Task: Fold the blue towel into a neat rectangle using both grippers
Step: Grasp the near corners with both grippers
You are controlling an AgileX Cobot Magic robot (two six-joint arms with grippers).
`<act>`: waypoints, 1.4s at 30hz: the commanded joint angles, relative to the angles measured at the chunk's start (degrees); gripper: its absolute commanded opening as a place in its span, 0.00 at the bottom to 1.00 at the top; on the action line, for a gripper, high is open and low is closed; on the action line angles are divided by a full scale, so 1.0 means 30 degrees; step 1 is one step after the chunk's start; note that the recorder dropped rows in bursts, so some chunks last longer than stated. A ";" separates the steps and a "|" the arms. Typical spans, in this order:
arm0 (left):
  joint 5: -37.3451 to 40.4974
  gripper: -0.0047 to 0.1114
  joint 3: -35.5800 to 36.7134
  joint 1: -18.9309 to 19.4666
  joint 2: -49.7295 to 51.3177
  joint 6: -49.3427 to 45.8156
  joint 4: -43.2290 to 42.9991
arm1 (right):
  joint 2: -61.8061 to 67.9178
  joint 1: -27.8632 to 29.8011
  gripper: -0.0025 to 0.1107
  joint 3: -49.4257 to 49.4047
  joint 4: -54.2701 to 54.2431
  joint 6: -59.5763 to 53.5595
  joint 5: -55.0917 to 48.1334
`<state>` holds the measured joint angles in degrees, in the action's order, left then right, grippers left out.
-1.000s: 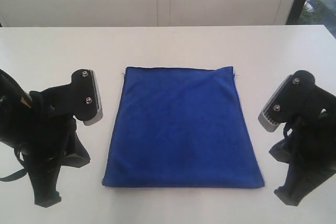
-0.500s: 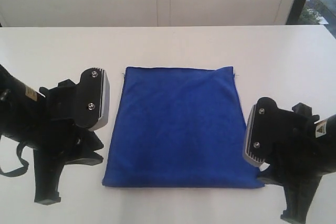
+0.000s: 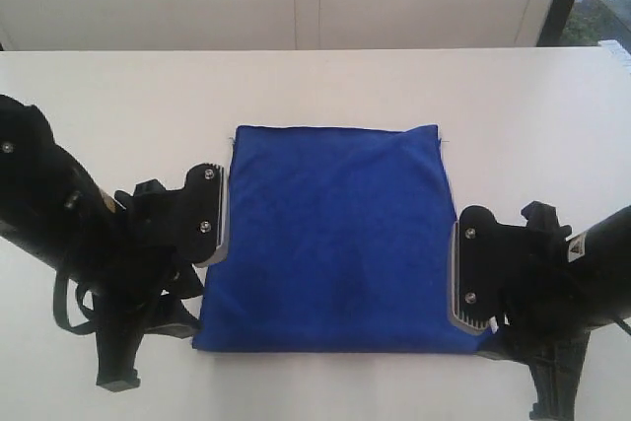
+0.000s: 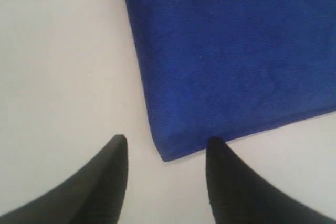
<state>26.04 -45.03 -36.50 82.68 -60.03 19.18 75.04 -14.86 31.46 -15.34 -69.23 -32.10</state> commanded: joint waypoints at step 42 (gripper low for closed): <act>-0.1473 0.42 0.0105 -0.0078 0.4012 -0.2652 0.1174 | 0.5125 -0.0032 0.43 -0.0067 -0.0164 -0.0491 0.3170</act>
<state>20.70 -45.03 -36.50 94.62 -67.94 21.62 89.15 -14.86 31.58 -16.05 -70.03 -23.02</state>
